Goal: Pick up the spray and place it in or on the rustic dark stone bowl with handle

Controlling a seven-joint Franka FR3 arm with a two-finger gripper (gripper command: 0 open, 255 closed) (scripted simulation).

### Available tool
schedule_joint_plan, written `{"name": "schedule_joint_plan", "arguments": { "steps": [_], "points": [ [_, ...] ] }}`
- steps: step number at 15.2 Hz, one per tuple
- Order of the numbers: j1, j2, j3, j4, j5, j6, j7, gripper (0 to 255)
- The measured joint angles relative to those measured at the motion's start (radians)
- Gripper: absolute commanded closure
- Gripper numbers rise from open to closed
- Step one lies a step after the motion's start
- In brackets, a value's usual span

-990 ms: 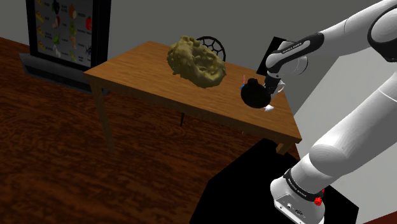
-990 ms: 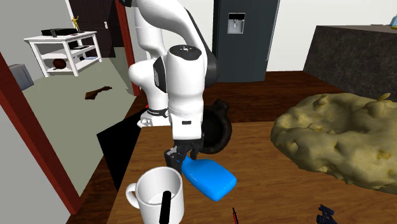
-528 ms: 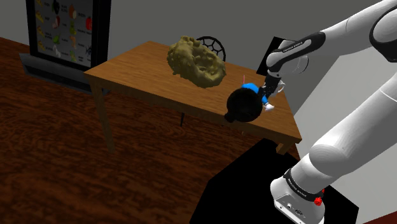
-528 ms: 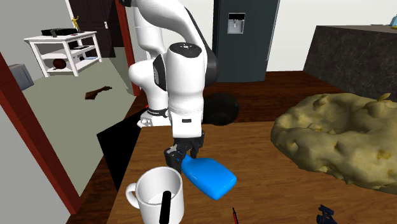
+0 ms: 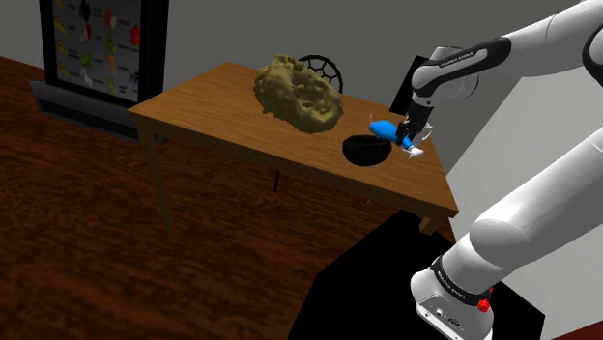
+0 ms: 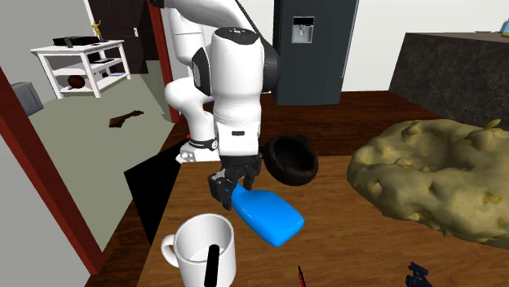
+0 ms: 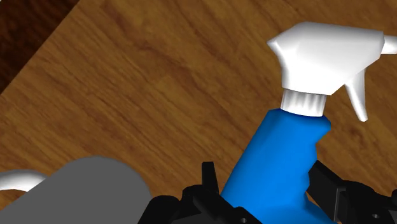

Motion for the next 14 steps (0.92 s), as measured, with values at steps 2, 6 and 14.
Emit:
{"name": "schedule_joint_plan", "arguments": {
  "steps": [2, 6, 14],
  "points": [
    [0.0, -0.012, 0.002, 0.017, -0.004, -0.029, 0.002, 255],
    [0.001, -0.038, 0.007, 0.048, -0.012, -0.084, 0.01, 255],
    [0.001, -0.085, 0.017, 0.115, -0.025, -0.195, 0.019, 255]
  ]
}}
